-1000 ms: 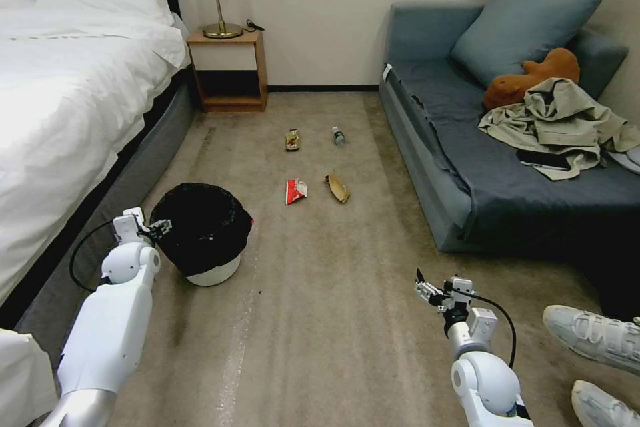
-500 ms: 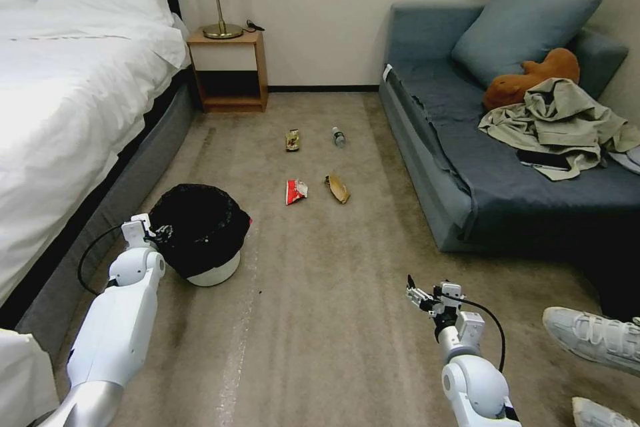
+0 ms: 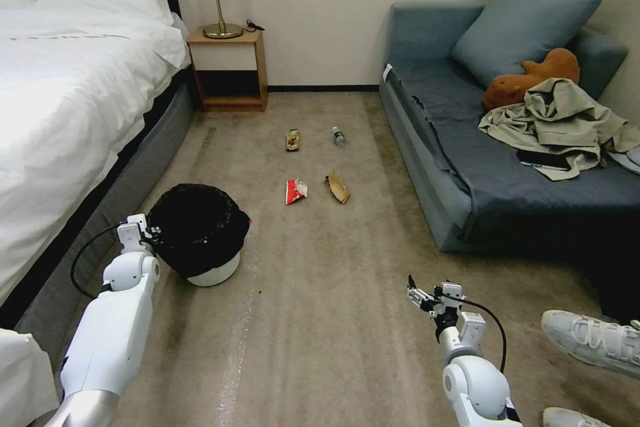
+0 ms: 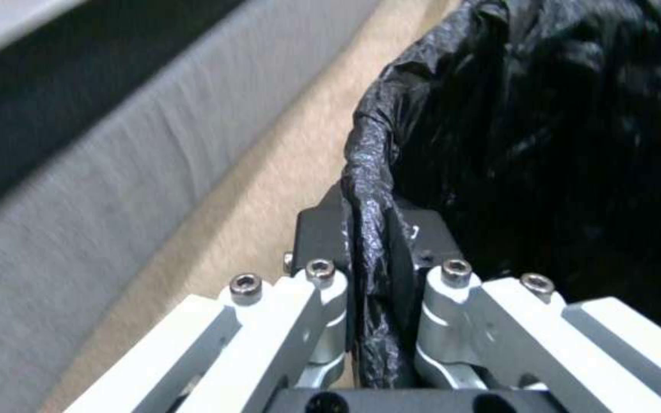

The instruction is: Pick up the trash bin, then pick up the garbage on the floor and place it into the trash bin.

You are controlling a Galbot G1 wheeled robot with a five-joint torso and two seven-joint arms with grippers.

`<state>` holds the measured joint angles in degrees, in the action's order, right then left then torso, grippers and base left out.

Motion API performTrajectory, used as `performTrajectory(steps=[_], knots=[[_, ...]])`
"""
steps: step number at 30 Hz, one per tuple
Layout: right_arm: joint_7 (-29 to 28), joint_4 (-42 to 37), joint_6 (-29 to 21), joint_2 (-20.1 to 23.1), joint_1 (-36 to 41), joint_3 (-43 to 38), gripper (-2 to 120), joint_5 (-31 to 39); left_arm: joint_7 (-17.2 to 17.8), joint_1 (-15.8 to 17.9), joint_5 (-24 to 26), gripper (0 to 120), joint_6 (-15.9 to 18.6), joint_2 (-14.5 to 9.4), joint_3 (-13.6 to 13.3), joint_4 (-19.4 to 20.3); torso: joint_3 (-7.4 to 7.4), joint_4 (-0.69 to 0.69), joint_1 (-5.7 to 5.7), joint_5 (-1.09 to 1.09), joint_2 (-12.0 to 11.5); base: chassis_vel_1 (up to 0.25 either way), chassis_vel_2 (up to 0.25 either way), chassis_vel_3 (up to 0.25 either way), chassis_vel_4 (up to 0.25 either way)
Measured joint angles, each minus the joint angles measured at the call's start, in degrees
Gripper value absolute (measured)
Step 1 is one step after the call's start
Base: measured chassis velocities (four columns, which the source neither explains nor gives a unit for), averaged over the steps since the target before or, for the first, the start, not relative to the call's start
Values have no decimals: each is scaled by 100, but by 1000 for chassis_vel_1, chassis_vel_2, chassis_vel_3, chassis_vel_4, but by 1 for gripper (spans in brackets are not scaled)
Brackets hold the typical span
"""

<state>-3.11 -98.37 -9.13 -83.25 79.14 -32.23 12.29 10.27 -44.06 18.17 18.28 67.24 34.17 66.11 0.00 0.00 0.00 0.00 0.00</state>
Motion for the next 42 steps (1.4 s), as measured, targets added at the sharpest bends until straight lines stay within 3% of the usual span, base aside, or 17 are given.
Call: performTrajectory(steps=[8, 11, 25, 27, 28, 30, 35, 42], knots=[[-8, -51, -23, 20, 8, 42, 100, 45, 30, -284, -154, 7, 59, -82, 218, 712, 0, 1, 0, 0, 0, 0, 0, 0, 0], [2, -110, -23, 23, 24, 72, 100, 128, 44, -528, -281, 6, 105, -120, 394, 1280, 0, 1, 0, 1, 0, 0, 0, 0, 0], [175, -197, 175, 36, 111, 110, 100, 171, 81, -1397, -416, 5, 281, -110, 950, 2760, 0, 0, 0, 1, 0, 0, 0, 0, 0], [206, -175, 236, 34, 105, 145, 100, 160, 90, -1682, -403, 5, 369, -94, 1140, 3345, -1, 2, 0, 2, 0, 0, 0, 0, 0], [206, -175, 236, 34, 105, 145, 100, 160, 90, -1682, -403, 5, 369, -94, 1140, 3345, -1, 2, 0, 2, 0, 0, 0, 0, 0], [229, -141, 286, 30, 92, 181, 100, 148, 96, -1905, -404, 5, 390, -61, 1266, 3731, 0, 1, 0, 1, 0, 0, 0, 0, 0], [287, -93, 360, 38, 70, 211, 100, 123, 78, -2257, -407, 5, 381, 13, 1442, 4112, -1, 0, 0, 1, 0, 0, 0, 0, 0], [386, -18, 473, 65, 53, 226, 100, 60, 61, -2576, -416, 5, 289, 80, 1607, 4269, 0, 1, 0, 0, 0, 0, 0, 0, 0]])
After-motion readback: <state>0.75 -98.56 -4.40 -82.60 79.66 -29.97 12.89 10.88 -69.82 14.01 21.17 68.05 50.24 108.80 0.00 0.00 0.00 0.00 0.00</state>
